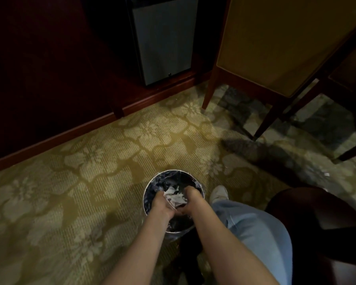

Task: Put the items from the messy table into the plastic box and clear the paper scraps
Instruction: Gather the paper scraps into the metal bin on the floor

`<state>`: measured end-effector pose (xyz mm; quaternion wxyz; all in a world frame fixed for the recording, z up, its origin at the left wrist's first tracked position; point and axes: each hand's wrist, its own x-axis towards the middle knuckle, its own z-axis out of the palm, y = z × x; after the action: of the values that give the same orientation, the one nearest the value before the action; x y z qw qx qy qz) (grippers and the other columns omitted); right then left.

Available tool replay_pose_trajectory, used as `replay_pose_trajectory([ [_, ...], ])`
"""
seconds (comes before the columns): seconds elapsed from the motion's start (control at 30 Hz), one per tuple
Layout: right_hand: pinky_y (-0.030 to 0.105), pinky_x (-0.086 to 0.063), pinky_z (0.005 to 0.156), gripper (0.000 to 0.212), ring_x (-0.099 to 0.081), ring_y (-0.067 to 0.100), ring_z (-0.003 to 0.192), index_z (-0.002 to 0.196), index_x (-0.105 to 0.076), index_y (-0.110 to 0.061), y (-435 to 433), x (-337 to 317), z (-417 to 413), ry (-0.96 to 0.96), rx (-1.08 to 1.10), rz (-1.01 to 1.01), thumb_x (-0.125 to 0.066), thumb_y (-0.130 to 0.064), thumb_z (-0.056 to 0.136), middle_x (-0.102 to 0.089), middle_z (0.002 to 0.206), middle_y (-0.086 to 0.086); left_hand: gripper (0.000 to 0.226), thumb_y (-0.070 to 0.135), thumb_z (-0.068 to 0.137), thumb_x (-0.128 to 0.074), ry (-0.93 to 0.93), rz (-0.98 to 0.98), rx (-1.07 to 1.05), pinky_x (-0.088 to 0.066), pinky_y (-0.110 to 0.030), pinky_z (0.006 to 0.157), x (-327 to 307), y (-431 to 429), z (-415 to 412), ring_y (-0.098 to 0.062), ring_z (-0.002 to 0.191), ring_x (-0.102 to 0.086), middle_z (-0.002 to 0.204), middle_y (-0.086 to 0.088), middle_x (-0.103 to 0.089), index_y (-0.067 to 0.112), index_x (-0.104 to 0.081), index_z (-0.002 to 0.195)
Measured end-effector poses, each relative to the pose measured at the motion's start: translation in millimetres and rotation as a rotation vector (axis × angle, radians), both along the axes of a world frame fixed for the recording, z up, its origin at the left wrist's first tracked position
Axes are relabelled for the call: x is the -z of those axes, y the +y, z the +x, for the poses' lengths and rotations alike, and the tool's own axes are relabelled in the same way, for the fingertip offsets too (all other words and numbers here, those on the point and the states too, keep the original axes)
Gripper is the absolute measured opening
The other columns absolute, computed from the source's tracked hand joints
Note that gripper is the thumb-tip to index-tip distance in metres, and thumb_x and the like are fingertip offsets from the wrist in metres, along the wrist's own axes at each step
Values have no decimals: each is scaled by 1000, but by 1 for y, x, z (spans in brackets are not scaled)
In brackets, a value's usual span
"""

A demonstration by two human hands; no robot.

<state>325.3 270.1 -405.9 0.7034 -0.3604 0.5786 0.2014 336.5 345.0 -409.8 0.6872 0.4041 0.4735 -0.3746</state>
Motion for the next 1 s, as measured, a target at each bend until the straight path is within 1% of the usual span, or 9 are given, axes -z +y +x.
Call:
replay_pose_trajectory([
  [0.1, 41, -42, 93, 40, -50, 34, 82, 74, -49, 7, -8, -5, -6, 13, -2, 0, -31, -18, 100, -50, 77, 18, 45, 28, 101, -25, 26, 0, 24, -32, -57, 101, -7, 3, 0, -42, 122, -47, 130, -25, -51, -3, -56, 111],
  [0.17, 41, -43, 81, 40, -45, 31, 67, 65, -43, 3, -9, -12, -13, 14, 12, 0, -33, -15, 99, -49, 66, 16, 42, 23, 102, -24, -16, 24, -7, -31, -56, 102, -17, 1, -2, -40, 129, -42, 136, -24, -47, -3, -54, 119],
  [0.27, 30, -43, 42, 38, -41, 24, 56, 61, -37, -4, -10, -20, -20, -42, 70, -2, -33, -9, 98, -47, 55, 12, 40, 13, 102, -23, -95, 32, 26, -30, -50, 106, -37, 0, -9, -39, 124, -44, 139, -23, -42, -2, -50, 126],
  [0.33, 23, -39, 34, 34, -39, 21, 54, 62, -36, -5, -10, -22, -22, -71, 74, -58, -33, -6, 96, -40, 62, 10, 36, 13, 101, -24, -135, 44, 67, -31, -48, 106, -36, 3, -7, -36, 101, -52, 141, -23, -41, 2, -58, 103],
  [0.43, 24, -42, 50, 28, -44, 19, 57, 65, -35, -8, -11, -29, -25, -114, 64, -120, -33, -3, 93, -31, 62, 6, 32, 18, 100, -27, -154, 73, 81, -38, -40, 100, -30, 9, -4, -31, 108, -50, 121, -20, -49, 8, -56, 110],
  [0.53, 31, -50, 91, 19, -59, 34, 111, 85, -50, -6, -14, -44, -30, -180, 90, -110, -35, -6, 95, -34, 67, 8, 35, 22, 101, -28, -203, 34, 84, -41, -35, 90, -41, 10, -4, -30, 106, -50, 108, -21, -49, 15, -51, 127],
  [0.67, 30, -50, 70, 25, -48, 23, 63, 75, -44, -5, -25, -65, -34, -257, 101, -130, -34, -9, 98, -41, 71, 11, 32, 20, 101, -29, -273, 14, 91, -23, -38, 112, -67, 7, -4, -29, 139, -31, 147, -18, -34, 12, -58, 109],
  [0.77, 26, -52, 56, 29, -46, 20, 63, 72, -43, -9, -32, -83, -37, -313, 78, -155, -31, -12, 99, -44, 73, 10, 41, 20, 102, -28, -339, 20, 113, -23, -38, 113, -87, 2, -6, -29, 139, -31, 147, -18, -35, 12, -45, 138],
  [1.0, 33, -45, 94, 29, -46, 16, 65, 75, -46, -12, -53, -148, -41, -469, 78, -236, -29, -10, 99, -47, 76, 9, 40, 15, 99, -35, -498, -7, 185, -25, -36, 112, -154, -20, -9, -28, 136, -35, 144, -17, -40, 11, -46, 136],
])
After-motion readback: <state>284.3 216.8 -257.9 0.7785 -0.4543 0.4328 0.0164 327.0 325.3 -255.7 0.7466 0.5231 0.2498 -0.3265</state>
